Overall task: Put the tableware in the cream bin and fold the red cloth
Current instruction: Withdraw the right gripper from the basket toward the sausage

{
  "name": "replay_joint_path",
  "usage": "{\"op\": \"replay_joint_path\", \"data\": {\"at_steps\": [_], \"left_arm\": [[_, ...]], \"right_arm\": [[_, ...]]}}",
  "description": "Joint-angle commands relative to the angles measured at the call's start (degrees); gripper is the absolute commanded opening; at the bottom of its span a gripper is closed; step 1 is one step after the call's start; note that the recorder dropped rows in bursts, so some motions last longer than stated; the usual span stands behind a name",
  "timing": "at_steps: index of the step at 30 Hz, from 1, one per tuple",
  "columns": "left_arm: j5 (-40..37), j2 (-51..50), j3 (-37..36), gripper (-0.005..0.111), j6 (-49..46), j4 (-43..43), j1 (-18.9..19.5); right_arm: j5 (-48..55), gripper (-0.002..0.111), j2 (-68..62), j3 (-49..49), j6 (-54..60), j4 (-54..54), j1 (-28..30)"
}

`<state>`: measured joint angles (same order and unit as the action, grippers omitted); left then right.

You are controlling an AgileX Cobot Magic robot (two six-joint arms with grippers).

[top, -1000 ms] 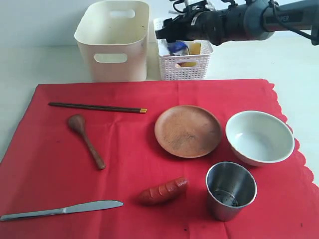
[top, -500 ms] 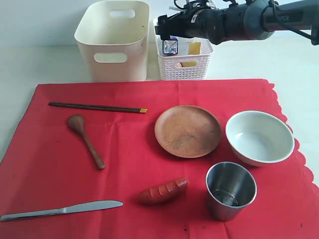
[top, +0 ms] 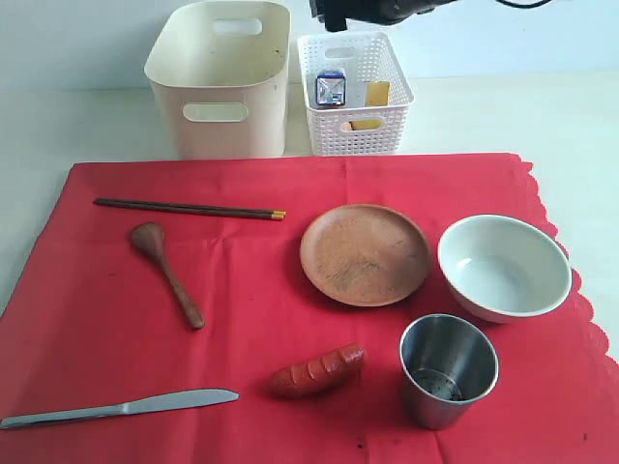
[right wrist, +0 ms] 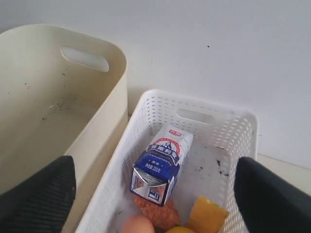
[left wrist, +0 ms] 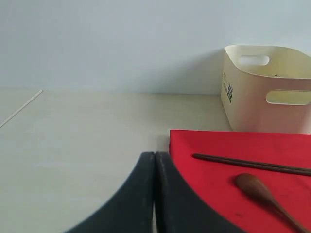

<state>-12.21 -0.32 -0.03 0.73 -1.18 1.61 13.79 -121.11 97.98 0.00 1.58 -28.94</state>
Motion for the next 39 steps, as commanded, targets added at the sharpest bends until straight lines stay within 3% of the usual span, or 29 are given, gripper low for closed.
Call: {"op": "replay_joint_path", "data": {"at_steps": [1,7,11,22,32,39], "left_arm": [[0.1,0.3,0.0,0.000,-0.1,0.1,0.1],[0.1,0.3,0.0,0.000,-0.1,0.1,0.1],[0.1,0.3,0.0,0.000,-0.1,0.1,0.1],[0.1,0.3,0.0,0.000,-0.1,0.1,0.1],[0.1,0.3,0.0,0.000,-0.1,0.1,0.1],[0.1,0.3,0.0,0.000,-0.1,0.1,0.1]], "right_arm": [[6.6,0.067,3.9,0.4,0.0,-0.3,0.2],[13.9,0.017,4.7,0.4,-0.8,-0.1,0.2],[16.0,0.000,7.2,-1.5,-2.1,-0.1,0.2],[0.9,0.000,24.9,-22.8,-3.1,1.5,-4.2],[-2.8,0.000,28.3,-26.2,-2.7,1.3,-14.4],[-2.5,0.000,28.2,-26.2,0.0,0.8,-18.0]]}}
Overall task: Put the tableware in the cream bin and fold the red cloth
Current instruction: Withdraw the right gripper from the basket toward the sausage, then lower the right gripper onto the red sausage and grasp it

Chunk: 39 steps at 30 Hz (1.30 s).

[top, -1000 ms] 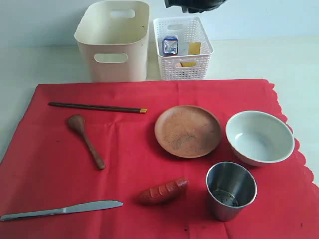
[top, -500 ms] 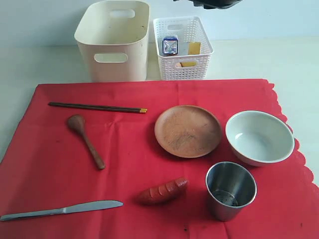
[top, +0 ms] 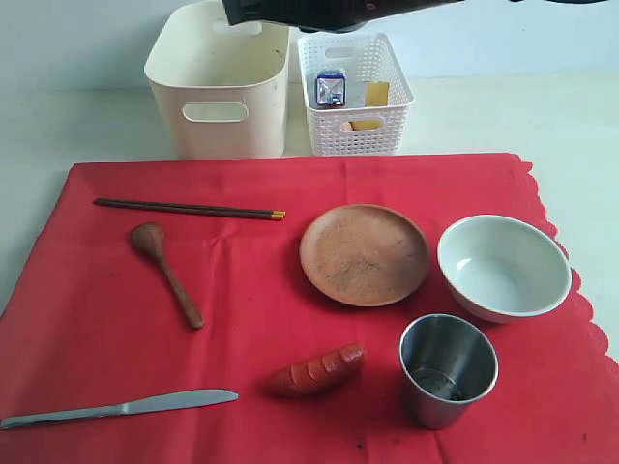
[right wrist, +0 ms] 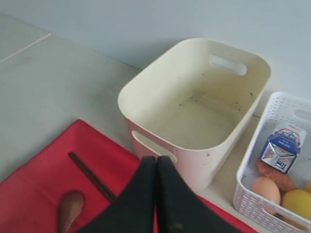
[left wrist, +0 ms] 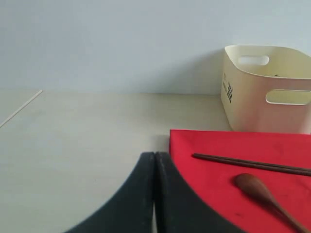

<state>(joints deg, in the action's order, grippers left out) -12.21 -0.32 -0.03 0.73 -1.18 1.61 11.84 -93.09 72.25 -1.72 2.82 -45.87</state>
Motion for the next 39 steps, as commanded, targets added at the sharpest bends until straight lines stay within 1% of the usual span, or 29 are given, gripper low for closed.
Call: {"op": "replay_joint_path", "data": {"at_steps": [1,10,16,20,23,26,28,33,39], "left_arm": [[0.1,0.3,0.0,0.000,-0.1,0.1,0.1],[0.1,0.3,0.0,0.000,-0.1,0.1,0.1],[0.1,0.3,0.0,0.000,-0.1,0.1,0.1],[0.1,0.3,0.0,0.000,-0.1,0.1,0.1],[0.1,0.3,0.0,0.000,-0.1,0.1,0.1],[0.1,0.3,0.0,0.000,-0.1,0.1,0.1],[0.1,0.3,0.0,0.000,-0.1,0.1,0.1],[0.1,0.3,0.0,0.000,-0.1,0.1,0.1],[0.1,0.3,0.0,0.000,-0.1,0.1,0.1]], "right_arm": [[-0.1,0.000,0.2,-0.5,1.7,-0.4,-1.3],[6.0,0.000,0.6,-1.5,4.9,-0.3,-1.5],[0.7,0.000,5.2,-9.4,6.2,-0.6,-4.9],[0.4,0.000,8.6,-14.4,6.2,-0.6,-6.7],[0.6,0.000,10.1,-17.6,6.2,0.4,-6.8],[3.3,0.000,11.2,-20.5,6.2,1.6,-7.1],[4.5,0.000,11.6,-22.1,7.0,1.5,-8.3],[5.4,0.000,12.3,-25.6,8.1,1.2,-13.4],[6.7,0.001,12.3,-26.0,8.2,0.4,-17.8]]}}
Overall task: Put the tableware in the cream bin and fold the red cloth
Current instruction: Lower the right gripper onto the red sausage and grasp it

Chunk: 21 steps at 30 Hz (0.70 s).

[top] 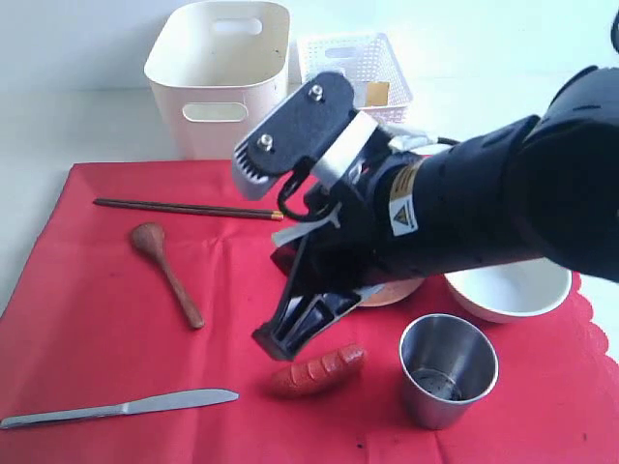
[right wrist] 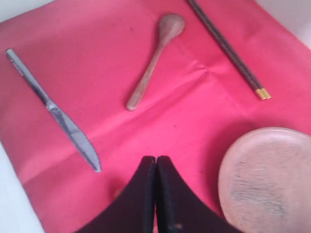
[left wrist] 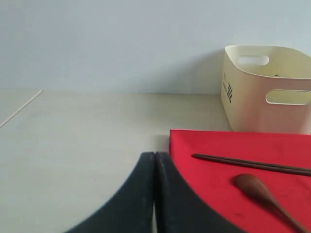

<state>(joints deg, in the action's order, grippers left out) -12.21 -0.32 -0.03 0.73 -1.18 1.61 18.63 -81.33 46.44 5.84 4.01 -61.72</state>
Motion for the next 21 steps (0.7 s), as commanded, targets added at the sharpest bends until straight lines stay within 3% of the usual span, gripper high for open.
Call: {"op": "replay_joint_path", "data": {"at_steps": [1,12,21], "left_arm": [[0.1,0.3,0.0,0.000,-0.1,0.1,0.1],[0.1,0.3,0.0,0.000,-0.2,0.1,0.1],[0.1,0.3,0.0,0.000,-0.2,0.1,0.1]], "right_arm": [[-0.2,0.004,0.6,-0.2,0.6,-1.7,-2.4],[0.0,0.058,-7.4,-0.3,4.6,-2.6,-3.0],[1.5,0.061,-15.1,-0.3,9.8,-2.7,-3.0]]}}
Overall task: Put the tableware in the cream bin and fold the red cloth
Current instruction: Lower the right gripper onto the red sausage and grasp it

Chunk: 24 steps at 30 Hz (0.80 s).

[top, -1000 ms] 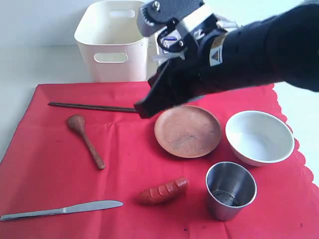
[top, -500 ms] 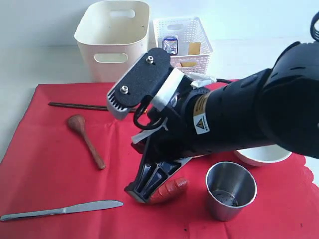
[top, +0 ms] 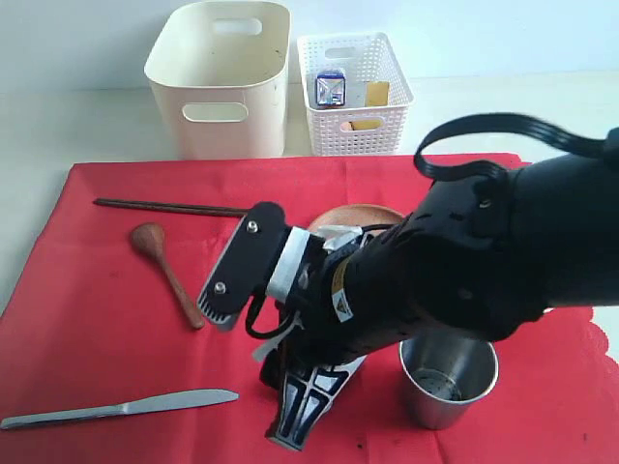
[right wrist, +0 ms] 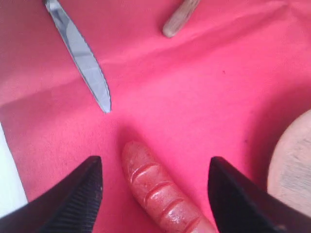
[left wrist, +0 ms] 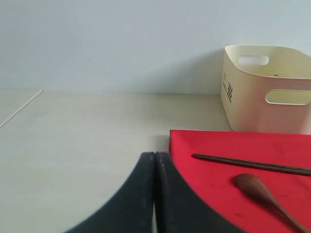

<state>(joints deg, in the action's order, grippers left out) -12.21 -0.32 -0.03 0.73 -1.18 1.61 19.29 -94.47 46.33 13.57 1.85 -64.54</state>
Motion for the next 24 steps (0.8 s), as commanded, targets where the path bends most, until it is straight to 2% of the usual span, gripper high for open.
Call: {"op": "replay_joint_path", "data": {"at_steps": [1,15,18,24], "left_arm": [[0.1,0.3,0.0,0.000,-0.2,0.1,0.1],[0.1,0.3,0.0,0.000,-0.2,0.1,0.1],[0.1,0.3,0.0,0.000,-0.2,0.1,0.1],[0.1,0.3,0.0,0.000,-0.2,0.1,0.1]], "right_arm": [[0.8,0.061,-2.3,-0.2,2.1,-0.5,-0.1],[-1.5,0.060,-10.3,-0.2,3.0,-6.8,-0.1],[-1.6,0.050,-10.5,-0.2,3.0,-8.1,-0.1],[-1.9,0.015,-10.5,-0.2,3.0,-8.4,-0.1]]}}
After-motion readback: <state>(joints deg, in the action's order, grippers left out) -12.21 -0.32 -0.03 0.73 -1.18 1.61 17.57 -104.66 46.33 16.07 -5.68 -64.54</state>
